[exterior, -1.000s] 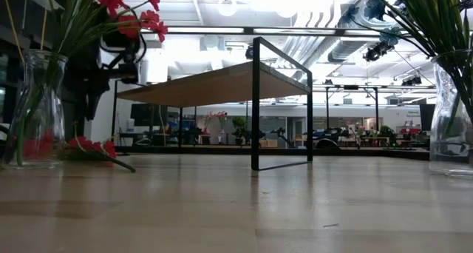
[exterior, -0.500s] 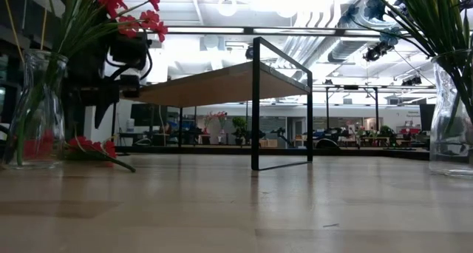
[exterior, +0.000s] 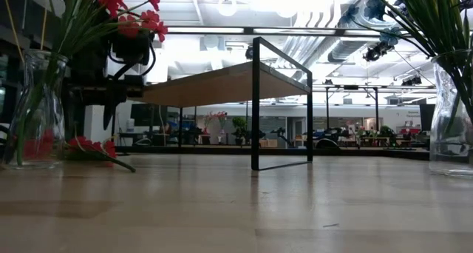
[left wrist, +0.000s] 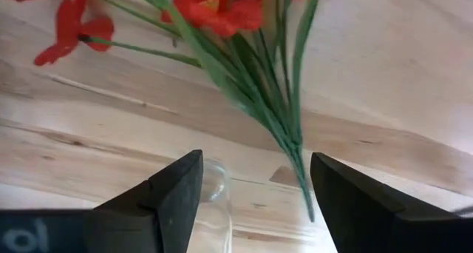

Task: Pick and place flowers into a vace then onto a shelf
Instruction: Put the red flower into the left transparent vase

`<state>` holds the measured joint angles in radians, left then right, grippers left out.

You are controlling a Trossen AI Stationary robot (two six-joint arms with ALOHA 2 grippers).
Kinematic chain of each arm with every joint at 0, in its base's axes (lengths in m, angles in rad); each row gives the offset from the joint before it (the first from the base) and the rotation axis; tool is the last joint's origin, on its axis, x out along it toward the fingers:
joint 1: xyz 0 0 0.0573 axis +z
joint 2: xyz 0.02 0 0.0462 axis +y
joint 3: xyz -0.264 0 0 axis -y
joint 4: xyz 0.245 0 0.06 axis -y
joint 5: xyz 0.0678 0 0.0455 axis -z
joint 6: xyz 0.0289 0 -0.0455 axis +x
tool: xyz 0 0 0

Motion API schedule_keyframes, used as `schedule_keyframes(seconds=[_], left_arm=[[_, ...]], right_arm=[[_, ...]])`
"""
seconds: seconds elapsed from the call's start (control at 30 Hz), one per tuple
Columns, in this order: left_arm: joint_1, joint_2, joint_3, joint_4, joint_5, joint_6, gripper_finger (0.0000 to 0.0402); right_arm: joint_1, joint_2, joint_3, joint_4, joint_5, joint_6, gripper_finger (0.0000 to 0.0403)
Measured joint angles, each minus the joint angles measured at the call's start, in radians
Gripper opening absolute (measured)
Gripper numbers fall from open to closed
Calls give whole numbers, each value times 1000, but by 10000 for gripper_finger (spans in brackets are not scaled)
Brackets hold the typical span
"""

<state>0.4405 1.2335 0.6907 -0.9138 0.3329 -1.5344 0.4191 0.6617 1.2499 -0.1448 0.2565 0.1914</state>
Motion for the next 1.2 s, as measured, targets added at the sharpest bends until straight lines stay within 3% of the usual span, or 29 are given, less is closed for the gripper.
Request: schedule_keyframes(seconds=[0.37, 0.73, 1.03, 1.2], left_arm=[[-90, 28, -1, 8, -109, -125, 285], [-88, 202, -1, 85, -72, -86, 285], [-88, 233, 4, 95, -61, -66, 283], [-88, 234, 3, 74, -85, -58, 250]], right_arm=[[0, 0, 0, 6, -5, -17, 261], [0, 0, 0, 15, -21, -16, 261], [0, 0, 0, 16, -24, -16, 261], [0, 0, 0, 16, -24, -17, 261]])
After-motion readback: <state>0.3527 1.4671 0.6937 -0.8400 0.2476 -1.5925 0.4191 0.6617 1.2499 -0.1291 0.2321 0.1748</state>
